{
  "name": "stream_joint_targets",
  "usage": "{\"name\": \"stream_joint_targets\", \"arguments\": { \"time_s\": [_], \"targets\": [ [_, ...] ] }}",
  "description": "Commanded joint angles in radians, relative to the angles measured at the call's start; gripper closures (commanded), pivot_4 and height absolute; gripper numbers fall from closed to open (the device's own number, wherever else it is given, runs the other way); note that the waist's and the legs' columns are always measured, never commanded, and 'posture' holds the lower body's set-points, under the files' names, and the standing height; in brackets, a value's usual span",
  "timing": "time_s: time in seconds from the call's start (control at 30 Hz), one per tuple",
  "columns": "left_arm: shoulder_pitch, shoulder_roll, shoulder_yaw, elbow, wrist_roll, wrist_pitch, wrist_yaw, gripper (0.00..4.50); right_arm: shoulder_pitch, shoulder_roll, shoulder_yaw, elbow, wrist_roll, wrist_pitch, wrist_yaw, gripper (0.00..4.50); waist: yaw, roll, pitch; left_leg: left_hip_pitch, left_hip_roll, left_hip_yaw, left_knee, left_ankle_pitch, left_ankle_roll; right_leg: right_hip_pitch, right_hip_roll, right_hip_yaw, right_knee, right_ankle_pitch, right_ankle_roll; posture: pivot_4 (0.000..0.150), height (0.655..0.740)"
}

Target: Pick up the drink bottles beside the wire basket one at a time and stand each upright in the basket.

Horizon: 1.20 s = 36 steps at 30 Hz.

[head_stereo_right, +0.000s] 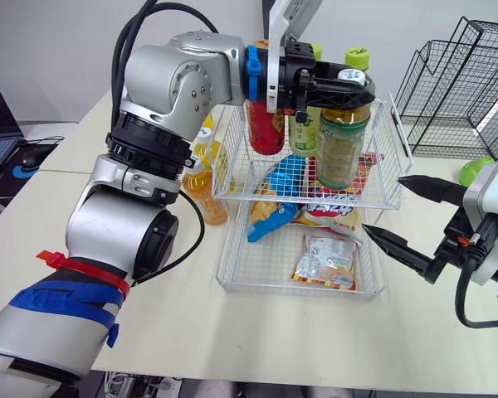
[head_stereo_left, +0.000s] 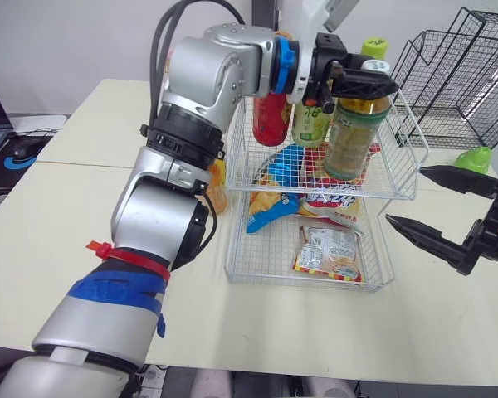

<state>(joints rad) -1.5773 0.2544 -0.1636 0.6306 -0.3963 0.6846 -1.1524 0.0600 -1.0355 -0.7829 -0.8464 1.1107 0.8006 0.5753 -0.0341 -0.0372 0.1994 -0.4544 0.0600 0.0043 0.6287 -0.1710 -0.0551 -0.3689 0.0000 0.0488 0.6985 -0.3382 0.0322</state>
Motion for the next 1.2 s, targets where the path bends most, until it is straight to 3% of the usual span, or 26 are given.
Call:
{"name": "stream_joint_targets", "arguments": {
  "time_s": [0.03, 0.2, 0.53, 0.8, 1.07, 1.2],
  "targets": [
    [-0.043, -0.014, 0.014, 0.010, 0.019, -0.061, -0.031, 3.10, 0.003, -0.009, -0.048, -0.024, 0.019, -0.006, -0.023, 0.00, 0.003, 0.000, 0.000, 0.000, 0.000, 0.000, 0.000, 0.000, 0.000, 0.000, 0.000, 0.000, 0.000, 0.000, 0.000, 0.150, 0.7347],
    [-0.070, -0.057, 0.023, 0.090, 0.046, -0.107, -0.044, 3.10, 0.020, -0.006, -0.058, -0.032, 0.023, -0.009, -0.030, 0.00, 0.016, 0.000, 0.000, 0.000, -0.002, -0.001, 0.001, 0.000, 0.000, 0.002, -0.002, -0.001, 0.000, 0.000, 0.000, 0.150, 0.7347],
    [-0.095, -0.104, 0.035, 0.142, 0.072, -0.139, -0.067, 0.05, 0.040, -0.010, -0.072, -0.034, 0.028, -0.014, -0.031, 0.00, 0.007, 0.000, 0.000, 0.000, -0.003, -0.002, 0.001, 0.000, 0.000, 0.002, -0.002, -0.002, 0.000, 0.000, 0.000, 0.150, 0.7347],
    [-0.121, -0.026, 0.078, 0.104, 0.046, -0.118, -0.139, 0.05, 0.044, -0.018, -0.087, -0.027, 0.032, -0.014, -0.019, 0.00, 0.000, 0.001, -0.001, 0.001, -0.002, -0.001, 0.001, 0.000, 0.000, 0.002, -0.002, -0.001, 0.001, 0.000, 0.000, 0.150, 0.7347],
    [-0.004, 0.246, 0.128, -0.199, -0.073, 0.108, -0.300, 0.05, -0.010, -0.048, -0.042, 0.006, 0.038, -0.033, 0.009, 0.00, -0.002, 0.003, -0.002, 0.002, 0.000, -0.001, 0.001, 0.000, 0.000, 0.002, -0.001, -0.001, 0.002, 0.000, 0.000, 0.150, 0.7347],
    [0.100, 0.376, 0.184, -0.336, -0.111, 0.175, -0.258, 0.05, -0.047, -0.063, -0.013, 0.020, 0.054, -0.038, 0.027, 0.00, 0.002, 0.004, -0.002, 0.003, 0.001, -0.002, 0.002, 0.001, -0.001, 0.003, 0.000, -0.003, 0.003, 0.000, 0.000, 0.150, 0.7347]
  ]
}}
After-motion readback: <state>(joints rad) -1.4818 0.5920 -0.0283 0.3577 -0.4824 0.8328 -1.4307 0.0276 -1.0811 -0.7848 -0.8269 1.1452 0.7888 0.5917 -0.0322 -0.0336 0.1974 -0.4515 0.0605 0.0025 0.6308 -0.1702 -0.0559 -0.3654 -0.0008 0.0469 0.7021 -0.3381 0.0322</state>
